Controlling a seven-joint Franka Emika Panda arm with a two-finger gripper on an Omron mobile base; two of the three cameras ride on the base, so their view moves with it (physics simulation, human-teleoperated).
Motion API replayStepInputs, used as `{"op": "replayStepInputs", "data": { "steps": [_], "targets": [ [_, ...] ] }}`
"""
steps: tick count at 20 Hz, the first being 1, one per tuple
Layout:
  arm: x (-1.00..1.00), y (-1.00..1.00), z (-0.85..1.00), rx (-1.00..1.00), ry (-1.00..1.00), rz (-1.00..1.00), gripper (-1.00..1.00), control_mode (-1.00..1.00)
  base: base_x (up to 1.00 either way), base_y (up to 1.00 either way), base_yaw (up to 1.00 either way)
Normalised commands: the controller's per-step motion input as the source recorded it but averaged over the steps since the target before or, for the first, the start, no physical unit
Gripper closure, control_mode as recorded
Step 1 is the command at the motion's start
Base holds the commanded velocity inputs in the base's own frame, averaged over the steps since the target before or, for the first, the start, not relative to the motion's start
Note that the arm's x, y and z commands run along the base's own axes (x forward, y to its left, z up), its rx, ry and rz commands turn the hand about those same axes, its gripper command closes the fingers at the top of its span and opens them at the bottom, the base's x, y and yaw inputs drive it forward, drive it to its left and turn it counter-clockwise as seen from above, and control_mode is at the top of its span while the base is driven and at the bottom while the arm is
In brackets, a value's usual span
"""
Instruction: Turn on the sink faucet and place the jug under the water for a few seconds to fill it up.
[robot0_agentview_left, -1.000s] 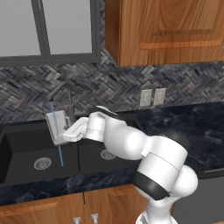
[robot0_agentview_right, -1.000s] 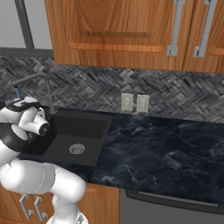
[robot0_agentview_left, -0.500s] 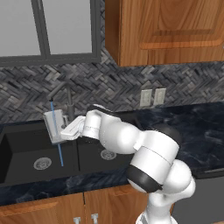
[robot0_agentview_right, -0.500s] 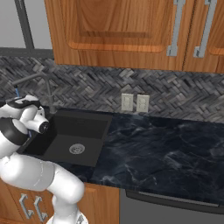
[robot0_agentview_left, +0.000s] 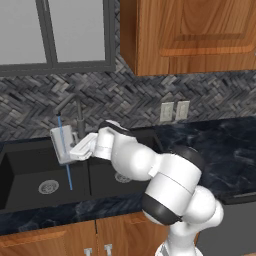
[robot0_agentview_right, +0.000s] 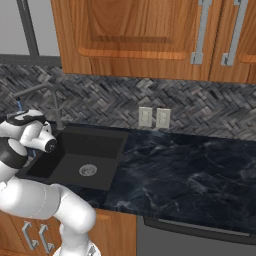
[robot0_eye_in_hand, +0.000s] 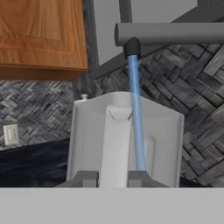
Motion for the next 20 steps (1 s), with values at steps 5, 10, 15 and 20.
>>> {"op": "replayStepInputs", "data": {
  "steps": [5, 10, 15, 20],
  "targets": [
    [0.06, 0.06, 0.00, 0.00, 0.00, 0.00, 1.00, -1.00, 0.00, 0.00, 0.00],
    [0.00, 0.03, 0.00, 0.00, 0.00, 0.00, 1.00, -1.00, 0.00, 0.00, 0.00],
    [0.00, 0.00, 0.00, 0.00, 0.00, 0.00, 1.00, -1.00, 0.00, 0.00, 0.00],
    [0.11, 0.00, 0.00, 0.00, 0.00, 0.00, 1.00, -1.00, 0.00, 0.00, 0.00]
  ]
}}
